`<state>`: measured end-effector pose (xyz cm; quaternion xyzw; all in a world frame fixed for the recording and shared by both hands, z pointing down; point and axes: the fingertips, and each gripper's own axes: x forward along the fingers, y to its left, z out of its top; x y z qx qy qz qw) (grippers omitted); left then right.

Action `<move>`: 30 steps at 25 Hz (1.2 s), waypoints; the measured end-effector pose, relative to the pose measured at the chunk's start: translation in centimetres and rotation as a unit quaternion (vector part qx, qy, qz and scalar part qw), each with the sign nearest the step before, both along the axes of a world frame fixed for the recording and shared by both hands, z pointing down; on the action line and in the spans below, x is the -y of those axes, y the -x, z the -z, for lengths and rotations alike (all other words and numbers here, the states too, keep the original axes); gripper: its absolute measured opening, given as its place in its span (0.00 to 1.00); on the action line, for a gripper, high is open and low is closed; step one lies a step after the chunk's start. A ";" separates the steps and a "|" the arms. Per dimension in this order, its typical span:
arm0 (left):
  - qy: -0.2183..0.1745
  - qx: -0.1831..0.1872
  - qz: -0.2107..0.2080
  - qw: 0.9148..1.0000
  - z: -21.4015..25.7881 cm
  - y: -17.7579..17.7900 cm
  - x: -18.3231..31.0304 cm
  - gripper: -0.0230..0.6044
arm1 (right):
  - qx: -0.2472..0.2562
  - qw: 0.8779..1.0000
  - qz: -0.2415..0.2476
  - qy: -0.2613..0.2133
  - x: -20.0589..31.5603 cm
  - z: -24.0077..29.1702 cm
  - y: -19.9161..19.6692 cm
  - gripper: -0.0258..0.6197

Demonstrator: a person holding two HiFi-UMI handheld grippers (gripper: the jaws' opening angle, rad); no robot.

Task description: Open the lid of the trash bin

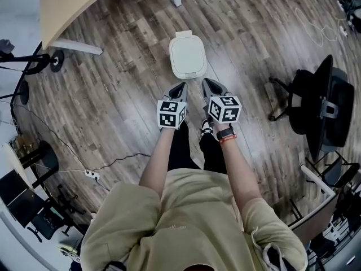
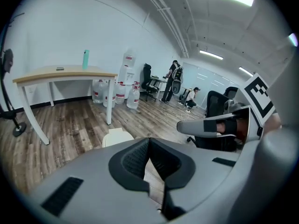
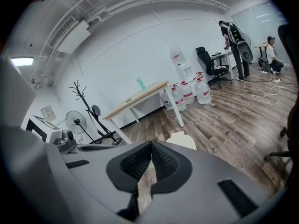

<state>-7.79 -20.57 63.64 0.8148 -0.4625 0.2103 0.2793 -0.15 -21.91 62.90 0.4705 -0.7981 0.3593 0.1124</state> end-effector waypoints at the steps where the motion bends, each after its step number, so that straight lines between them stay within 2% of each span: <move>1: 0.004 -0.001 0.000 1.000 -1.0 0.0 0.5 0.08 | 0.000 1.000 -0.001 0.003 0.6 -1.0 -0.1 0.06; 7: 0.013 -0.006 0.001 1.000 -5.7 0.3 2.6 0.08 | -0.015 0.999 0.018 0.024 2.4 -6.9 0.6 0.06; 21: 0.018 -0.013 -0.008 1.000 -16.8 3.0 5.2 0.07 | -0.042 0.993 0.078 0.082 5.3 -23.1 4.8 0.06; 30: 0.035 -0.023 0.000 0.999 -24.2 4.7 6.5 0.08 | -0.052 0.987 0.090 0.122 7.2 -32.9 6.3 0.06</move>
